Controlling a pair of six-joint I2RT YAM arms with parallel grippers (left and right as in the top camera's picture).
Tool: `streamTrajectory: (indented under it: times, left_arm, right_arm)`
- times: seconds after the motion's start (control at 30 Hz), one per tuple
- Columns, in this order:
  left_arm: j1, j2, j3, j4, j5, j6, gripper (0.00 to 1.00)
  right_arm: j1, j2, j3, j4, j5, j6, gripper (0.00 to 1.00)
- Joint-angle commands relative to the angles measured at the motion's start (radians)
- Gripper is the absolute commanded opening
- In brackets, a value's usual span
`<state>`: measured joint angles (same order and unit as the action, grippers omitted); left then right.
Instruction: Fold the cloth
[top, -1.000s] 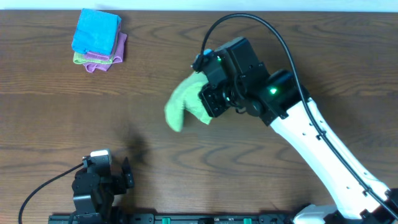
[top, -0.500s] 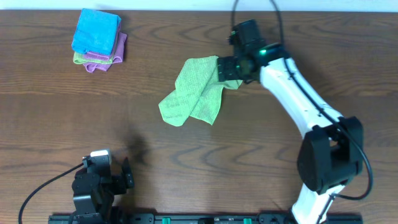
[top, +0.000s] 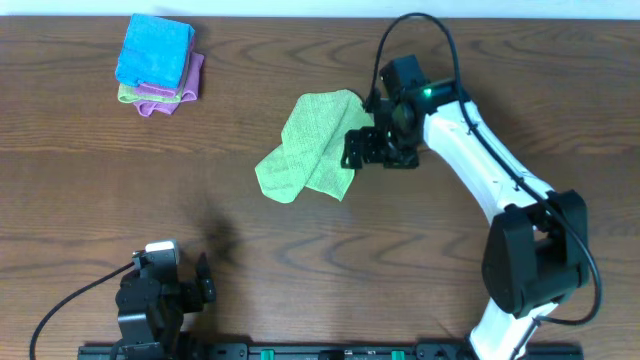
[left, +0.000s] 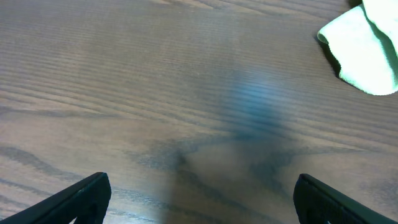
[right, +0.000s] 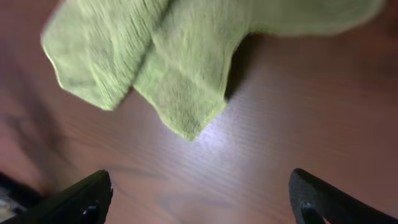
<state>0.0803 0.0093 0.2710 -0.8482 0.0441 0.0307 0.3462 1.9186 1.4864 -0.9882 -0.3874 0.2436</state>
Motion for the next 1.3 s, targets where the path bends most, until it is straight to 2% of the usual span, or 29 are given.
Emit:
streamTrajectory:
  times: [0.0, 0.47, 0.67, 0.93, 1.03, 1.13, 1.17, 1.23, 1.27]
  left_arm:
    - [-0.005, -0.005, -0.023, -0.019, -0.018, 0.011, 0.95]
    - [-0.005, -0.005, -0.023, -0.019, -0.018, 0.011, 0.95]
    - [-0.005, -0.005, -0.023, -0.019, -0.018, 0.011, 0.95]
    - [-0.005, -0.005, -0.023, -0.019, -0.018, 0.011, 0.95]
    - [-0.005, -0.005, -0.023, -0.019, -0.018, 0.011, 0.95]
    - [-0.005, -0.005, -0.023, -0.019, -0.018, 0.011, 0.95]
    - [-0.005, -0.005, -0.023, -0.019, -0.018, 0.011, 0.95]
    - [-0.005, -0.005, -0.023, -0.019, -0.018, 0.011, 0.95]
    - [-0.005, -0.005, -0.023, -0.018, -0.018, 0.011, 0.95]
  right_arm:
    - [0.009, -0.016, -0.093, 0.064, -0.113, 0.001, 0.90]
    - [0.036, -0.016, -0.215, 0.307, -0.110, 0.095, 0.83]
    - [0.055, -0.016, -0.241, 0.377, -0.086, 0.109, 0.71]
    - [0.077, 0.023, -0.242, 0.423, -0.072, 0.123, 0.67]
    - [0.090, 0.031, -0.242, 0.447, -0.069, 0.122, 0.55]
    - [0.102, 0.031, -0.242, 0.475, -0.037, 0.123, 0.35]
    - [0.102, 0.031, -0.242, 0.475, -0.029, 0.122, 0.31]
    - [0.103, 0.031, -0.242, 0.475, -0.027, 0.122, 0.14]
    - [0.103, 0.030, -0.242, 0.472, -0.027, 0.122, 0.01]
